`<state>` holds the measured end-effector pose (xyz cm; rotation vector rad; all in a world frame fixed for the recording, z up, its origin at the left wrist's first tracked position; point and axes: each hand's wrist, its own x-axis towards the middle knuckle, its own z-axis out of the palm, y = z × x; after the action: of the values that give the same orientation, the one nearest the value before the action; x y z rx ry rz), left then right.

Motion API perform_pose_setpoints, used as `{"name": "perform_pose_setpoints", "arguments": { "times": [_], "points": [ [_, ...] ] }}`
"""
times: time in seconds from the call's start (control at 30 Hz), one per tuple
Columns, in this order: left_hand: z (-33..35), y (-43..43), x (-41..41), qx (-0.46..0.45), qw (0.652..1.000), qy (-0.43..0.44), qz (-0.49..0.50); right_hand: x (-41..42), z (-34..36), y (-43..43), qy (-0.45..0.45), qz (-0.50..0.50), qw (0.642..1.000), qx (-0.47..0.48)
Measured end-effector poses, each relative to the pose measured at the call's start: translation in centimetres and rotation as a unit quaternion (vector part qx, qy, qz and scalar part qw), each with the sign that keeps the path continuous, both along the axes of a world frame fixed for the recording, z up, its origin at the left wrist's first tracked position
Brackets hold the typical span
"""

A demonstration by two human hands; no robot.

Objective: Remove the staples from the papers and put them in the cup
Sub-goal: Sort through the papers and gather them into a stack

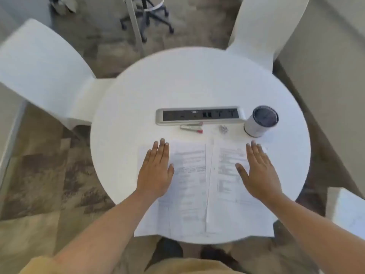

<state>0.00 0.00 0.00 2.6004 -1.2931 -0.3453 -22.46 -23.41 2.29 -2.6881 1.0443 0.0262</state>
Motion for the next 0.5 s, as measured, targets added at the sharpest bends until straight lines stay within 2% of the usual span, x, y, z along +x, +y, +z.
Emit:
{"name": "perform_pose_setpoints", "arguments": {
  "times": [0.13, 0.3, 0.5],
  "points": [
    [-3.2, 1.4, -2.4, 0.08, 0.996, 0.047, -0.015, -3.0, -3.7, 3.1, 0.092, 0.004, 0.995, 0.048],
    [-5.4, 2.5, -3.6, 0.113, 0.99, 0.081, -0.017, -4.4, -5.6, 4.5, 0.145, -0.006, 0.986, 0.077],
    [-5.0, 2.5, -3.7, 0.113, 0.991, 0.071, 0.0, -3.8, -5.0, 4.0, 0.11, -0.029, 0.985, 0.132]
  ]
}}
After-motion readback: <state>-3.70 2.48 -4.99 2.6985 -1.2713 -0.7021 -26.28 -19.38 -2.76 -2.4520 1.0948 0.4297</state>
